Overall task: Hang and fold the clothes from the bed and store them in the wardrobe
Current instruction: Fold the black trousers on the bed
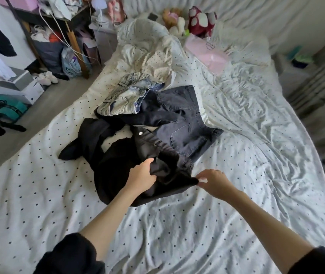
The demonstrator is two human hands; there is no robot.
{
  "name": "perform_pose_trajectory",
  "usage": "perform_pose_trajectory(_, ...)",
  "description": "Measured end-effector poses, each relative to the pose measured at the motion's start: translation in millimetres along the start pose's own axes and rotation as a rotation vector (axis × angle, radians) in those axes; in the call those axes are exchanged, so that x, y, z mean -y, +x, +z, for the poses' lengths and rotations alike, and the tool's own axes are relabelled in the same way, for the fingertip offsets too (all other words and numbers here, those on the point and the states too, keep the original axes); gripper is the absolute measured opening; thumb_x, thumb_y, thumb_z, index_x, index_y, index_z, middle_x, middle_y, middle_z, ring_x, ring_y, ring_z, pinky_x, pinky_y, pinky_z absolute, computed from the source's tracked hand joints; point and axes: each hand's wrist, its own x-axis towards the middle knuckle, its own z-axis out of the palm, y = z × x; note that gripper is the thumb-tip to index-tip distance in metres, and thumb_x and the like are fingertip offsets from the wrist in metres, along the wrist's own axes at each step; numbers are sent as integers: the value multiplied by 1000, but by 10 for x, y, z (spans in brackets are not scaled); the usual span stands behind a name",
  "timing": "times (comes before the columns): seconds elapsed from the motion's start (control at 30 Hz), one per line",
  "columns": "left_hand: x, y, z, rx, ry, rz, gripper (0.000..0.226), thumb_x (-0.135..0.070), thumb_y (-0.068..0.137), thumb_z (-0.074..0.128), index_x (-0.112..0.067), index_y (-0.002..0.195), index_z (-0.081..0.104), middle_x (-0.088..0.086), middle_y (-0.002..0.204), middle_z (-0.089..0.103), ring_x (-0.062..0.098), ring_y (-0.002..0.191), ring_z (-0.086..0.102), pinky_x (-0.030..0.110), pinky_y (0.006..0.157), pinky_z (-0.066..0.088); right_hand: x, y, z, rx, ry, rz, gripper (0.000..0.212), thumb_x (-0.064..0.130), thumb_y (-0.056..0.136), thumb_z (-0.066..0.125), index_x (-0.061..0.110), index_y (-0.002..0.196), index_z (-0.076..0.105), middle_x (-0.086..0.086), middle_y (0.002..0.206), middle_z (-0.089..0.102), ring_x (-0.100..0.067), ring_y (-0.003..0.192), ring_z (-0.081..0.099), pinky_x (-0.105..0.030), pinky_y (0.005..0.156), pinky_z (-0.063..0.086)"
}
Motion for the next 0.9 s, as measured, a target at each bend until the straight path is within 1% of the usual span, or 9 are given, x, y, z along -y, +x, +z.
perform_pose_trajectory(0.13, -27, -354, 38, 46, 171, 239, 46, -16, 89, 56, -23, 134, 49, 5, 113, 66, 23, 105, 59, 29, 85, 43, 66, 123, 21, 56, 266, 141, 32, 24, 98, 45, 7, 117, 63, -8, 120, 63, -27, 113, 56, -33, 95, 43)
perform_pose_trajectory(0.23, 46, -591, 56, 146, 243, 354, 39, -16, 91, 53, -26, 129, 54, -2, 115, 66, 18, 103, 59, 21, 81, 39, 299, 347, 56, 60, 422, 137, 45, 34, 98, 43, -5, 117, 55, -18, 114, 61, -34, 114, 53, -36, 91, 40)
perform_pose_trajectory(0.3, 105, -679, 40, 197, 265, 375, 38, -14, 90, 49, -29, 124, 57, -4, 113, 67, 17, 102, 58, 22, 82, 41, 462, 481, 129, 105, 515, 158, 55, 42, 96, 45, -3, 128, 49, -17, 129, 54, -29, 120, 49, -34, 97, 37)
perform_pose_trajectory(0.37, 157, -746, 16, 220, 243, 358, 37, -12, 87, 48, -30, 117, 59, -6, 108, 68, 17, 100, 59, 28, 83, 44, 564, 578, 248, 182, 560, 191, 74, 49, 93, 48, -1, 143, 28, -14, 147, 36, -25, 135, 35, -32, 107, 29)
perform_pose_trajectory(0.47, 237, -797, -10, 189, 178, 313, 33, -11, 86, 50, -30, 112, 56, -5, 95, 68, 18, 95, 58, 30, 79, 44, 486, 575, 471, 254, 414, 249, 91, 55, 90, 49, -3, 148, 10, -16, 156, 16, -27, 144, 17, -35, 113, 20)
perform_pose_trajectory(0.57, 322, -787, -10, 171, 147, 260, 35, -16, 89, 53, -35, 117, 45, -8, 91, 61, 17, 95, 59, 23, 70, 42, 242, 438, 666, 389, 393, 371, 78, 59, 90, 45, 1, 141, 34, -15, 143, 41, -29, 129, 42, -35, 103, 33)
perform_pose_trajectory(0.67, 292, -720, 7, 160, 130, 252, 44, -19, 89, 55, -33, 129, 43, -4, 106, 65, 15, 102, 59, 26, 83, 46, 46, 230, 749, 587, 680, 565, 53, 67, 84, 48, 24, 114, 54, -1, 107, 57, -18, 93, 54, -36, 86, 37)
perform_pose_trajectory(0.8, 185, -616, 42, 79, 187, 265, 34, -20, 90, 52, -20, 123, 57, -1, 93, 66, 20, 89, 60, 30, 77, 45, -155, 151, 740, 570, 915, 580, 40, 60, 81, 59, 30, 108, 60, 9, 103, 62, -12, 100, 55, -33, 83, 35)
perform_pose_trajectory(0.9, 126, -573, 25, 8, 189, 227, 28, -22, 92, 51, -16, 118, 60, 7, 99, 68, 27, 93, 60, 33, 76, 44, -269, 36, 659, 586, 986, 555, 30, 50, 83, 62, 25, 99, 62, 7, 96, 66, -11, 93, 58, -34, 82, 32)
